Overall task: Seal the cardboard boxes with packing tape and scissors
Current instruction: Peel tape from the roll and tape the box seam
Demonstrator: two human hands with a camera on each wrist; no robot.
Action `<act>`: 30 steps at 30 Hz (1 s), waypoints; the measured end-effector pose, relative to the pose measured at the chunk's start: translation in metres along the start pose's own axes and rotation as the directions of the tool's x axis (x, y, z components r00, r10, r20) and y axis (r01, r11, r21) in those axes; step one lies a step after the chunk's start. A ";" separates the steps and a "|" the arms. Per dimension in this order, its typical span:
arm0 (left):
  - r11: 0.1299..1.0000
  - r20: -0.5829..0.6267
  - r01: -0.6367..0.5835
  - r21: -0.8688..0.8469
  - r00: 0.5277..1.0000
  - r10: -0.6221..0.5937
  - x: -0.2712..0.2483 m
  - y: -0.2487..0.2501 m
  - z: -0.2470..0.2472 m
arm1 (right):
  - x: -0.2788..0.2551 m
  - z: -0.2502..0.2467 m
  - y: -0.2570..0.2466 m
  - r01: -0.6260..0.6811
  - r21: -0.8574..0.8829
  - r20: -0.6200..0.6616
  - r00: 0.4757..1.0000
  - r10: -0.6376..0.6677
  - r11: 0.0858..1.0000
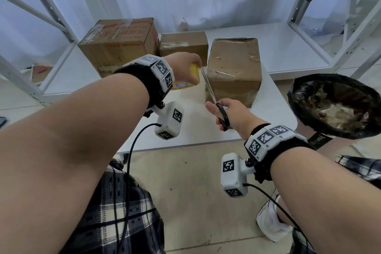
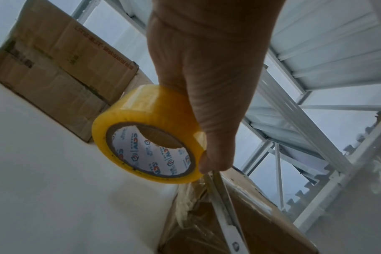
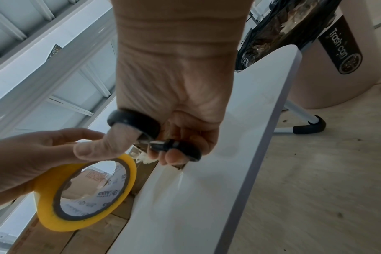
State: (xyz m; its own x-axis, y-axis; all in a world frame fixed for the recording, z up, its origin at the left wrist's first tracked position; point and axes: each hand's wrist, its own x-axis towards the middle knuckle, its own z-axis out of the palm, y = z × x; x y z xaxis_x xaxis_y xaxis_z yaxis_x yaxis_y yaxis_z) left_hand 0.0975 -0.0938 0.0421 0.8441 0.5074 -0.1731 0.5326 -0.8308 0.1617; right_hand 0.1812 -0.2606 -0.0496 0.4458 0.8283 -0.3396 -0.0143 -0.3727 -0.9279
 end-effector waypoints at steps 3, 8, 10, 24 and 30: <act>1.000 -0.010 -0.009 0.019 1.000 0.009 -0.001 0.000 0.000 | -0.001 0.001 0.000 0.013 -0.026 -0.015 1.000 -0.013 1.000; 1.000 -0.006 -0.011 0.028 1.000 0.011 -0.002 0.000 0.000 | -0.003 0.000 0.003 0.042 -0.048 -0.035 0.998 -0.043 0.998; 0.999 -0.007 -0.019 0.038 1.000 0.019 -0.002 0.000 -0.001 | -0.005 0.000 0.003 0.049 -0.040 -0.029 0.998 -0.050 0.998; 0.995 -0.112 0.026 0.096 0.994 -0.015 -0.012 -0.021 -0.009 | -0.005 -0.010 0.008 -0.047 -0.512 -0.070 0.997 0.013 0.858; 0.999 -0.080 0.022 0.042 0.997 -0.019 -0.022 -0.031 -0.008 | -0.009 0.003 0.011 -0.016 -0.844 0.001 1.000 0.032 0.536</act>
State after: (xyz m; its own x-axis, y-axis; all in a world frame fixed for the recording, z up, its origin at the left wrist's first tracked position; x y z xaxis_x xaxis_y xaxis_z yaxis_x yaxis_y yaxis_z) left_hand 0.0627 -0.0781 0.0484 0.8363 0.5394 -0.0980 0.5480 -0.8283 0.1170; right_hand 0.1744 -0.2710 -0.0577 0.4446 0.8163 -0.3688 0.7406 -0.5665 -0.3612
